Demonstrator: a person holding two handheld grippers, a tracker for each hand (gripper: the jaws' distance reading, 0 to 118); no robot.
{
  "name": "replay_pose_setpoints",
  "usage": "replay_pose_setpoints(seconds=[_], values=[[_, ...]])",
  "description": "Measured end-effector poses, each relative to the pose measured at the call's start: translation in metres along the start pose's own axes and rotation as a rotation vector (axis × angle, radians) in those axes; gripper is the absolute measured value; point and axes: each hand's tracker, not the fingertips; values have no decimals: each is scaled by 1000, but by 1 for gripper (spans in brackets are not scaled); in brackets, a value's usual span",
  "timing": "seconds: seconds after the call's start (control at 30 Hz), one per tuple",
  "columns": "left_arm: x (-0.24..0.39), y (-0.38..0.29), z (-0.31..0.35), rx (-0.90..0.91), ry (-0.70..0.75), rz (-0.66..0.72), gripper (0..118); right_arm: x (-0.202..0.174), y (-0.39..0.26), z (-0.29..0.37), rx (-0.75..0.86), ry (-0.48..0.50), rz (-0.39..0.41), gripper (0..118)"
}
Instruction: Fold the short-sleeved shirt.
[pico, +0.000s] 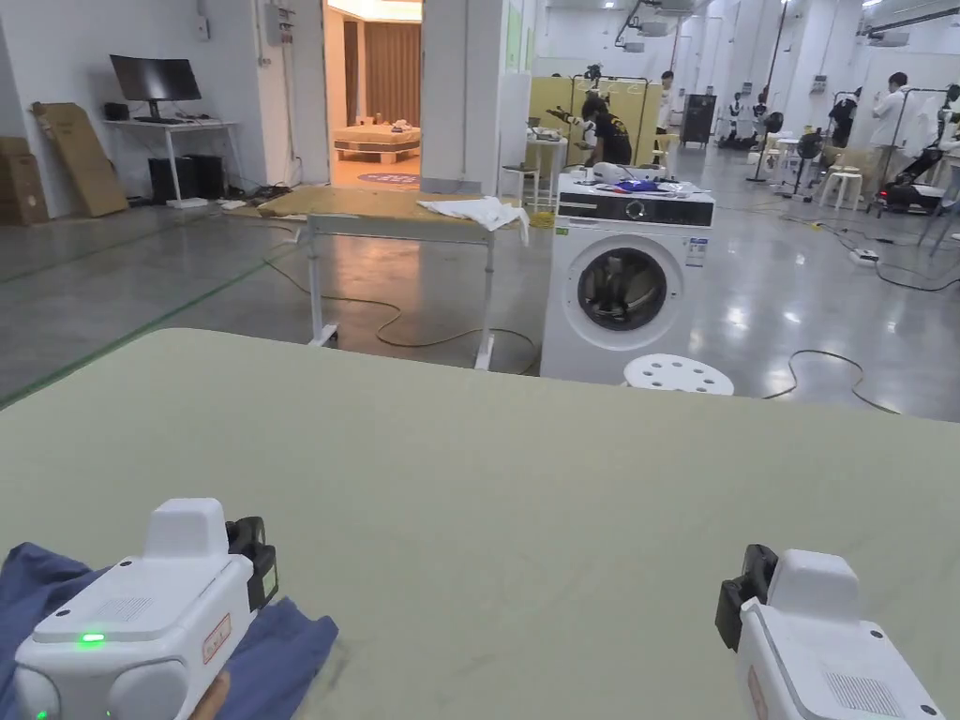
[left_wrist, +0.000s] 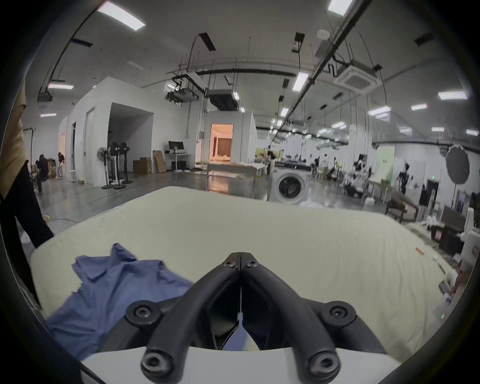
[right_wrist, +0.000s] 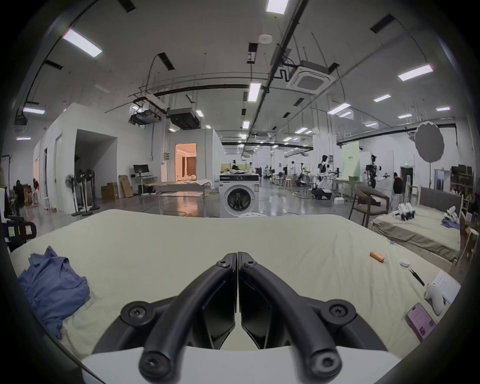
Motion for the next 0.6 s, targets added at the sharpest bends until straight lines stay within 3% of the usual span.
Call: replay_pose_setpoints(seconds=[0.23,0.47,0.5,0.53,0.57,0.6], values=[[-96,-11,1,-287,109,75,0,-13,-13,-7,-36,48,24,0],[-159,-48,-1,-597,76,144,0,-19,-34,-12,-104,76,23,0],[-161,-53,-3,-624,73,143,8,-20,-37,-13,-114,77,23,0],[-163,-59,-5,-627,67,130,24,-20,-40,-13,-122,78,24,0],[-164,-64,-6,-622,58,127,56,-20,-42,-14,-126,80,25,0],[-165,-70,-8,-626,57,126,76,-20,-44,-14,-129,80,29,0]])
